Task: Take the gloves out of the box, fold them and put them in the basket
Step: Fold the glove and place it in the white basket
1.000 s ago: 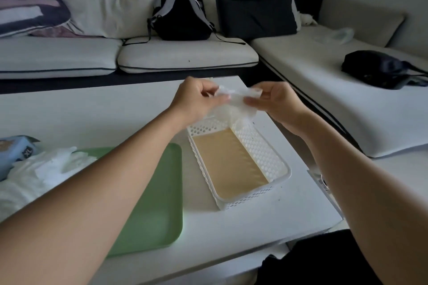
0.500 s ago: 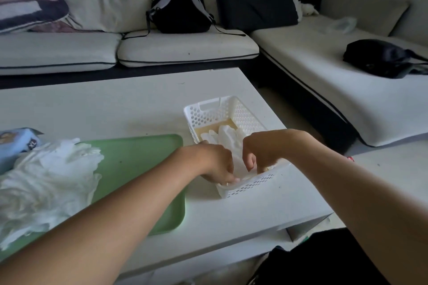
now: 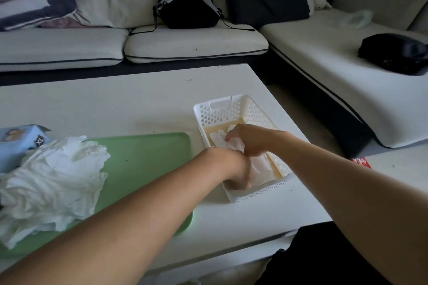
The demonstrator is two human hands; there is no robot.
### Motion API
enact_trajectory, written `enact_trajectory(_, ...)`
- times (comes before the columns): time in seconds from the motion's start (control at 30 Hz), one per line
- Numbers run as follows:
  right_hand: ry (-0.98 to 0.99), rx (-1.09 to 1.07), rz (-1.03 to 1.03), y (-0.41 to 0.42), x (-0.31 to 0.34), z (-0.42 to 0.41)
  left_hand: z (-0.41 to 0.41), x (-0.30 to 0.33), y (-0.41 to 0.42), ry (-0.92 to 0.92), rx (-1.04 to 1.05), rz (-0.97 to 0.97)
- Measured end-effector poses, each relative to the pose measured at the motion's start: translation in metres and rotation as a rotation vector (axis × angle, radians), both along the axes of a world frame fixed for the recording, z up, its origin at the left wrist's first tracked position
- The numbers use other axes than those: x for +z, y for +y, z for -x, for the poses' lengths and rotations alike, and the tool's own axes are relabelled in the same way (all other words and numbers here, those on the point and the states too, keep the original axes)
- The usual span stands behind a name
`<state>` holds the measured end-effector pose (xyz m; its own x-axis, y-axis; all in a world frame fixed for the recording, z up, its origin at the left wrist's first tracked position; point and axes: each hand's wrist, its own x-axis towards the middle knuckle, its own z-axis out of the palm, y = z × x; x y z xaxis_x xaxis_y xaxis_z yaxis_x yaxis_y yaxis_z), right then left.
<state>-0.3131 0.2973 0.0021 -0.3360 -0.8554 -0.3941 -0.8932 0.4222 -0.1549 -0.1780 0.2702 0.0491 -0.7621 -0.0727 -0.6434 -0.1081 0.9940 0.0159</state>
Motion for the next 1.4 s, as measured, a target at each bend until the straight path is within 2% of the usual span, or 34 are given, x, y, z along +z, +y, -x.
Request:
enact_trajectory(0.13,-0.150,-0.136,0.172,-0.005,0.003,0.007,0.001,-0.004,-0.001,0.031,0.028,0.011)
enact_trajectory(0.27,-0.071,-0.309,0.297,-0.019,-0.011,0.009,0.002,-0.008,0.000,0.043,0.001,0.024)
enact_trajectory(0.47,-0.086,-0.461,0.445,-0.027,-0.022,0.007,0.002,-0.014,-0.002,0.047,-0.031,0.023)
enact_trajectory(0.6,-0.108,-0.433,0.510,-0.028,-0.017,0.013,0.005,-0.017,-0.004,0.048,-0.049,0.029)
enact_trajectory(0.77,-0.182,-0.286,0.590,-0.033,-0.007,0.012,0.007,-0.021,-0.002,0.053,-0.093,0.066)
enact_trajectory(1.03,-0.197,-0.215,0.468,-0.035,-0.021,0.010,0.004,-0.012,0.001,0.024,-0.141,0.086)
enact_trajectory(1.3,-0.243,-0.366,0.450,-0.037,-0.034,0.017,0.003,-0.007,0.002,0.001,-0.159,0.092)
enact_trajectory(1.4,-0.271,-0.438,0.536,-0.036,-0.037,0.020,0.003,-0.008,0.003,-0.005,-0.134,0.098)
